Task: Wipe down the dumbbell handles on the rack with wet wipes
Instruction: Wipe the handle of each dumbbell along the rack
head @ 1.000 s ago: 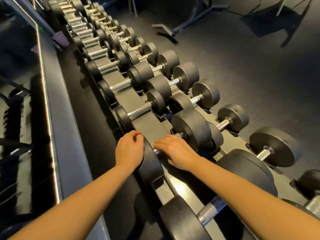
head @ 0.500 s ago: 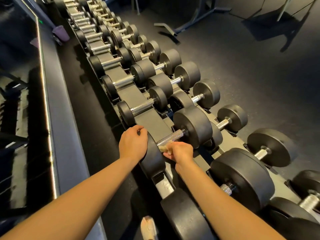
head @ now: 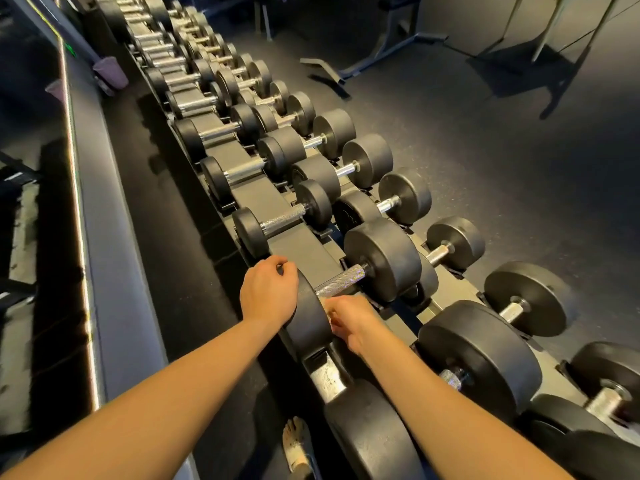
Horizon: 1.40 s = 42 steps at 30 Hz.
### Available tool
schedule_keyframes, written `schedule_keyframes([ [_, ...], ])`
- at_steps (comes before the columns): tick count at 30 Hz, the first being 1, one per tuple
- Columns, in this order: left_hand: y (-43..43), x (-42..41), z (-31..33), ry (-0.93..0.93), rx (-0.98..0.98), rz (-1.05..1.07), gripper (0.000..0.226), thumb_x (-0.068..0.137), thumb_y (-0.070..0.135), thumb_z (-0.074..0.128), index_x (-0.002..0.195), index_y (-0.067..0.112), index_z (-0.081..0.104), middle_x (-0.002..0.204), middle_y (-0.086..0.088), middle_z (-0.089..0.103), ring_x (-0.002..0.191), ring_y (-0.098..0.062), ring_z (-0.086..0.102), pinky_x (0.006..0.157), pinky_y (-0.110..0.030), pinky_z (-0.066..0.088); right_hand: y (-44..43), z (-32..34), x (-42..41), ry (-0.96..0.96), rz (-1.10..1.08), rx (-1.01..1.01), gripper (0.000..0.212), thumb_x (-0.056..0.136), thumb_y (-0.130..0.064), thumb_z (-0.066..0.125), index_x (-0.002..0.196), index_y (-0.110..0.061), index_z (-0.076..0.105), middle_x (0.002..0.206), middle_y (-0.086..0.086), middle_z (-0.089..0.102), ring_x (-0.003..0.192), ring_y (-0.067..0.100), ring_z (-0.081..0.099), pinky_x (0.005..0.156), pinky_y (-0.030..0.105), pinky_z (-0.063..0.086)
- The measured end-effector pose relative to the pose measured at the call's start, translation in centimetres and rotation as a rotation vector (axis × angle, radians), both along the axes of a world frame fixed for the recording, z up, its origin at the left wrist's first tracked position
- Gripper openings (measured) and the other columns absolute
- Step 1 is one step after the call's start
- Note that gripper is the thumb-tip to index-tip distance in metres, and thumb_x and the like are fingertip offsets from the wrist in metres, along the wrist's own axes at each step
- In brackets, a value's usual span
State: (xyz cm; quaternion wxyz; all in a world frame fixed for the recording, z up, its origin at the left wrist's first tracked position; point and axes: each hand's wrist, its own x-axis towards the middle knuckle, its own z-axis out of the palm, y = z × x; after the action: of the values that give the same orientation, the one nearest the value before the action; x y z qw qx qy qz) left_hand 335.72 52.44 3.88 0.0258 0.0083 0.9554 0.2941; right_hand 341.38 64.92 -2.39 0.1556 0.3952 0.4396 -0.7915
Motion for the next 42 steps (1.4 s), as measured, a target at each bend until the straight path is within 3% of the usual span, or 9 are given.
schedule_keyframes([
  [5,0.0,-0.1,-0.3,0.01,0.016,0.001,0.026,0.103,0.028,0.048,0.111,0.02,0.072,0.1,0.003,0.068,0.089,-0.012,0.061,0.079,-0.03,0.048,2.4,3.2,-1.5,0.362,0.351,0.775,0.013,0.093,-0.009,0.068,0.083,-0.017,0.067,0.078,-0.004,0.067,0.073,0.009,0.063,0.069,0.019,0.049],
  [8,-0.1,-0.1,-0.4,0.008,0.018,0.003,0.026,0.103,0.029,0.049,0.11,0.02,0.072,0.098,0.003,0.068,0.089,-0.013,0.062,0.081,-0.033,0.053,3.1,3.9,-3.4,0.585,0.875,1.222,0.007,0.097,-0.017,0.061,0.099,-0.019,0.068,0.095,0.001,0.067,0.089,0.02,0.064,0.078,0.032,0.052],
  [13,-0.2,-0.1,-0.5,0.023,0.013,-0.01,0.027,0.103,0.03,0.049,0.112,0.02,0.072,0.103,0.003,0.069,0.094,-0.013,0.062,0.084,-0.033,0.053,2.3,4.5,-8.5,0.496,1.443,1.071,0.002,0.097,-0.016,0.058,0.099,-0.015,0.057,0.097,0.008,0.062,0.094,0.03,0.06,0.082,0.038,0.048],
  [16,-0.2,-0.1,-0.5,0.023,0.014,-0.005,0.027,0.103,0.03,0.049,0.115,0.02,0.071,0.107,0.003,0.069,0.1,-0.015,0.062,0.089,-0.037,0.054,1.7,3.2,-11.1,0.326,1.572,0.881,0.034,0.1,-0.023,0.057,0.128,-0.004,0.058,0.122,0.016,0.064,0.11,0.034,0.063,0.096,0.045,0.049],
  [21,-0.2,-0.2,-0.3,0.024,0.03,-0.014,0.026,0.103,0.028,0.05,0.116,0.019,0.071,0.11,0.002,0.069,0.102,-0.014,0.062,0.09,-0.038,0.054,1.4,1.3,-12.4,0.136,1.65,0.649,0.028,0.1,-0.022,0.06,0.109,0.005,0.065,0.099,0.023,0.071,0.077,0.031,0.073,0.081,0.041,0.063],
  [25,-0.4,-0.2,-0.4,0.017,0.041,-0.011,0.027,0.104,0.029,0.05,0.12,0.02,0.07,0.115,0.003,0.068,0.107,-0.015,0.06,0.094,-0.036,0.052,1.5,1.3,-10.2,0.332,1.636,0.852,0.011,0.095,-0.014,0.06,0.09,-0.005,0.061,0.086,0.018,0.067,0.069,0.025,0.061,0.065,0.032,0.049],
  [30,-0.4,-0.3,-0.6,-0.009,0.026,-0.008,0.032,0.104,0.032,0.048,0.127,0.02,0.068,0.121,0.002,0.067,0.116,-0.018,0.059,0.102,-0.044,0.051,4.2,0.5,-5.1,0.736,1.155,1.304,0.005,0.099,-0.023,0.054,0.104,-0.02,0.053,0.093,0.004,0.065,0.084,0.026,0.057,0.08,0.041,0.045],
  [34,-0.5,-0.3,-0.5,-0.024,0.028,-0.015,0.029,0.103,0.033,0.048,0.12,0.022,0.069,0.11,0.005,0.067,0.109,-0.018,0.06,0.098,-0.047,0.053,6.6,0.1,-1.7,0.804,1.01,1.583,0.037,0.079,-0.018,0.078,0.107,-0.031,0.057,0.107,-0.008,0.066,0.104,0.014,0.058,0.105,0.032,0.042],
  [42,-0.2,-0.2,0.2,-0.016,-0.007,-0.032,0.03,0.101,0.033,0.047,0.116,0.019,0.069,0.107,0.001,0.066,0.104,-0.021,0.06,0.094,-0.048,0.053,3.1,0.4,0.3,0.943,0.886,1.302,0.043,0.073,-0.012,0.062,0.116,-0.018,0.066,0.115,-0.001,0.068,0.112,0.02,0.062,0.101,0.032,0.047],
])
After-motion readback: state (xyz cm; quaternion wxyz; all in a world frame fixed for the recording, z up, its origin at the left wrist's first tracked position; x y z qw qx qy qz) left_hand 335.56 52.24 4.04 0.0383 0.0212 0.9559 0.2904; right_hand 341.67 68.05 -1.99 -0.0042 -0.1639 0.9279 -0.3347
